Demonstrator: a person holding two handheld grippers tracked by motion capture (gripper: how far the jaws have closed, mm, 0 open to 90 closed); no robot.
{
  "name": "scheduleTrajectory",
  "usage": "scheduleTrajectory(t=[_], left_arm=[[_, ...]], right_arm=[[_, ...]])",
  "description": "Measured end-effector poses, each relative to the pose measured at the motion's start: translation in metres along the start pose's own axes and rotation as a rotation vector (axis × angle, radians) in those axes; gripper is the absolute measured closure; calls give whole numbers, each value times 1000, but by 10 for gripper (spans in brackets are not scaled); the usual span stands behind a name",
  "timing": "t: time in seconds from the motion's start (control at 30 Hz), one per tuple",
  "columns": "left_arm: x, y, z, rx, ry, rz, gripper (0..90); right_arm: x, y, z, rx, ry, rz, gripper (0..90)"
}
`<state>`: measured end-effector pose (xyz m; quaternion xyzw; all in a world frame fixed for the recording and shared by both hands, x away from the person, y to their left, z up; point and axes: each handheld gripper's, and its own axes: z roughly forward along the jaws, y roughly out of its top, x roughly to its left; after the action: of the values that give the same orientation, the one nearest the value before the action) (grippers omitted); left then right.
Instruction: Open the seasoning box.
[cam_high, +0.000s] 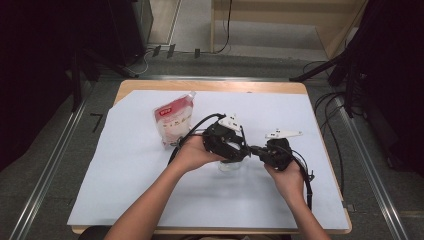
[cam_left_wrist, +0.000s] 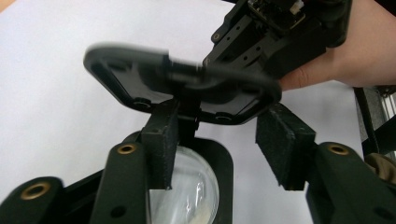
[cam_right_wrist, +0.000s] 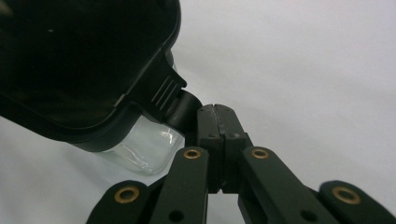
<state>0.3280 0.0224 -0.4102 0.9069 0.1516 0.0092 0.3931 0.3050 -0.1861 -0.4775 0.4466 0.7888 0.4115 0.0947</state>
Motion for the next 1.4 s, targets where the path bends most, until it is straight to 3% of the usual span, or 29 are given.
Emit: scheduleTrajectory(t=[0.2,0.47,0.57,0.73,0.8,1.13,1.27,1.4], left_arm=[[-1,2,7,-8,-17,-4,549],[2,0,9,-16,-45,-29,537],[2,-1,4,-26,-60,-35,524],[7,-7,-8,-23,-58,-54,508],[8,-10,-13,-23,-43,-66,501],[11,-27,-33,-38,-25,-117,493],[10,-36,-38,-22,-7,-115,463],[9,-45,-43,-17,-24,-133,460]], right_arm=[[1,0,0,2,4,-3,900],[1,-1,-1,6,10,-6,900],[1,-1,-6,-25,13,-18,900],[-1,-3,-13,-21,40,-6,892],[0,-5,-16,-14,50,-22,880],[14,-15,-23,-2,98,-64,774],[20,-19,-26,-6,116,-81,709],[26,-23,-30,-17,134,-91,674]])
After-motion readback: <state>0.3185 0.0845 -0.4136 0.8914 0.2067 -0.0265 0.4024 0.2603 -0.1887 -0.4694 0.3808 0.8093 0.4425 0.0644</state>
